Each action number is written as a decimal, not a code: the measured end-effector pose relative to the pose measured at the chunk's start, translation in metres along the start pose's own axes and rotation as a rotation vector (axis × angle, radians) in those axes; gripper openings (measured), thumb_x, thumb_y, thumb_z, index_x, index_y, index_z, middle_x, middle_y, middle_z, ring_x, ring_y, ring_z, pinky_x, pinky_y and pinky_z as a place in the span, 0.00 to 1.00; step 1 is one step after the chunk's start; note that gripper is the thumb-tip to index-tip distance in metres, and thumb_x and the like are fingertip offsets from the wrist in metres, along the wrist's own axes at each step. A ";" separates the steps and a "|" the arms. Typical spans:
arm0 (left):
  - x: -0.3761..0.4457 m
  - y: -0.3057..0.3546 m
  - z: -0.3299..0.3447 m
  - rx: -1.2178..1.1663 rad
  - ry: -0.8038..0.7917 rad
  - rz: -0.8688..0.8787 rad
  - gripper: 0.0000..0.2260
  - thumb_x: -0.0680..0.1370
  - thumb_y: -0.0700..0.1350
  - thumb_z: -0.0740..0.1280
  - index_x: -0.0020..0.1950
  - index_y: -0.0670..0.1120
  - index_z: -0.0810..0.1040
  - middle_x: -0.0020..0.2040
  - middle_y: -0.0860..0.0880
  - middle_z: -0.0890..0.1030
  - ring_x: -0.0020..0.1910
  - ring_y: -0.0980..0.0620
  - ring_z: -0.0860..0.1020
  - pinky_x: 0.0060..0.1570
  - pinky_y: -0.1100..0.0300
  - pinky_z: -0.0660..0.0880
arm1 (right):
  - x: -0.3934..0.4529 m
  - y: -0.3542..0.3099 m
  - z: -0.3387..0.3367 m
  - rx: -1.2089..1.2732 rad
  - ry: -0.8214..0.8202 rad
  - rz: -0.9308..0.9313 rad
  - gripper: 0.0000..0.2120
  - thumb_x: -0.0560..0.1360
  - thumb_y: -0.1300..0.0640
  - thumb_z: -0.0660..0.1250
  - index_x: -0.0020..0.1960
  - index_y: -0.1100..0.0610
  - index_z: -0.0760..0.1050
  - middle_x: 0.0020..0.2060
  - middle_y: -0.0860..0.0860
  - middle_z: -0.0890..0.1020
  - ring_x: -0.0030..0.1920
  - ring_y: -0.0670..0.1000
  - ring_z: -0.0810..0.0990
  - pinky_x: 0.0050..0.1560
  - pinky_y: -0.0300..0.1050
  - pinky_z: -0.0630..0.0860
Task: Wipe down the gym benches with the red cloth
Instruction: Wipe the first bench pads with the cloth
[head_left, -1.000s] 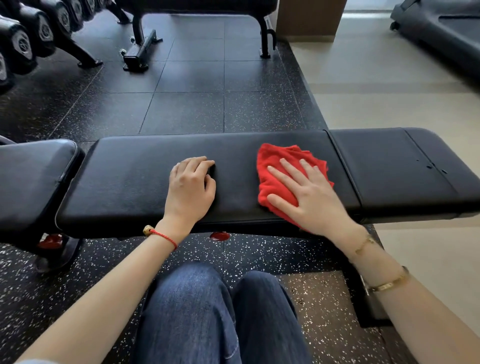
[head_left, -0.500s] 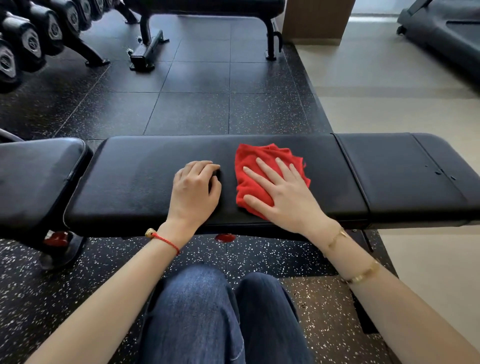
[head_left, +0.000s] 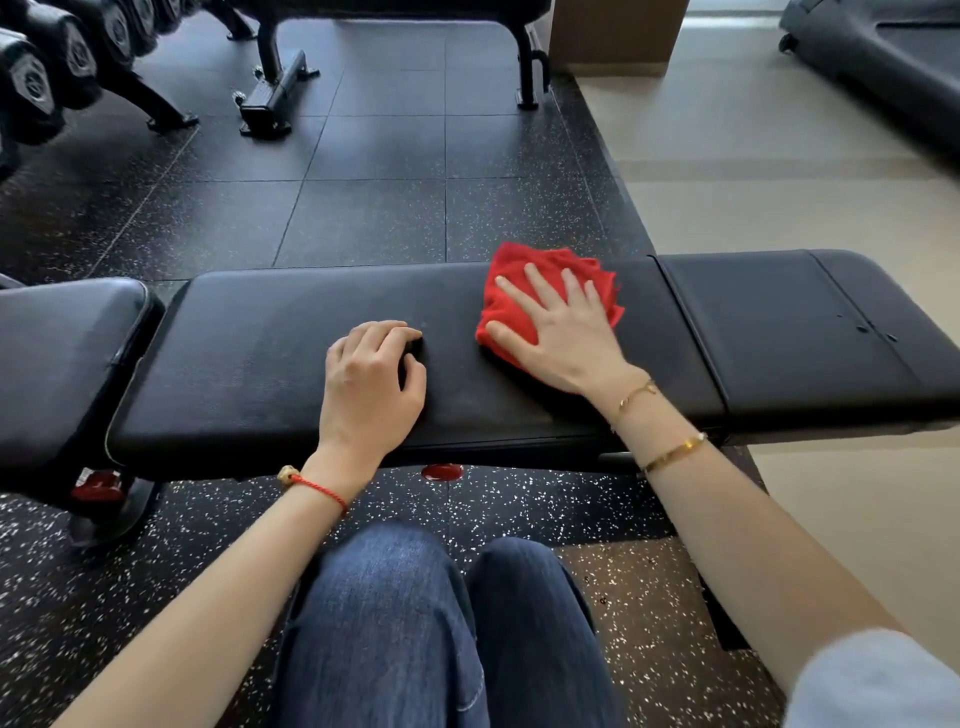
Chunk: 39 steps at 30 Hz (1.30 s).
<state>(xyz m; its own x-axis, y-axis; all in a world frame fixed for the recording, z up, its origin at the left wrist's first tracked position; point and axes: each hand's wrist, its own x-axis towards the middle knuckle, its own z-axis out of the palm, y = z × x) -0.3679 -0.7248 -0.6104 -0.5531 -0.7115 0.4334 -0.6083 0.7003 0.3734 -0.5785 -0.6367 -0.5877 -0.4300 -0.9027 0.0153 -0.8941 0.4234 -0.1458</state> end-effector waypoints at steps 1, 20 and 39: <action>0.000 -0.001 0.000 -0.008 0.002 0.001 0.11 0.76 0.41 0.65 0.57 0.46 0.81 0.58 0.49 0.81 0.62 0.47 0.77 0.64 0.48 0.69 | -0.012 -0.006 0.001 0.003 0.006 -0.043 0.32 0.76 0.29 0.49 0.78 0.37 0.52 0.80 0.48 0.52 0.78 0.63 0.49 0.77 0.61 0.42; -0.004 0.005 0.001 0.056 0.016 0.017 0.11 0.77 0.41 0.62 0.57 0.44 0.80 0.59 0.46 0.81 0.62 0.44 0.76 0.65 0.48 0.68 | 0.014 -0.007 -0.004 -0.008 -0.020 0.044 0.33 0.76 0.28 0.48 0.78 0.38 0.51 0.80 0.49 0.51 0.78 0.64 0.48 0.77 0.62 0.42; -0.004 0.005 0.000 0.029 0.033 0.015 0.12 0.76 0.40 0.60 0.54 0.44 0.80 0.56 0.47 0.82 0.59 0.44 0.77 0.63 0.49 0.68 | 0.040 0.002 -0.003 -0.009 -0.022 0.079 0.33 0.76 0.28 0.46 0.78 0.37 0.51 0.80 0.47 0.51 0.78 0.64 0.48 0.76 0.63 0.41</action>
<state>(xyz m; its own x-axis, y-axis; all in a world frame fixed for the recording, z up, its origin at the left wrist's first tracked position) -0.3686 -0.7188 -0.6102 -0.5433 -0.6985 0.4657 -0.6170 0.7084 0.3428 -0.5976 -0.6722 -0.5840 -0.4960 -0.8681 -0.0177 -0.8588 0.4935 -0.1373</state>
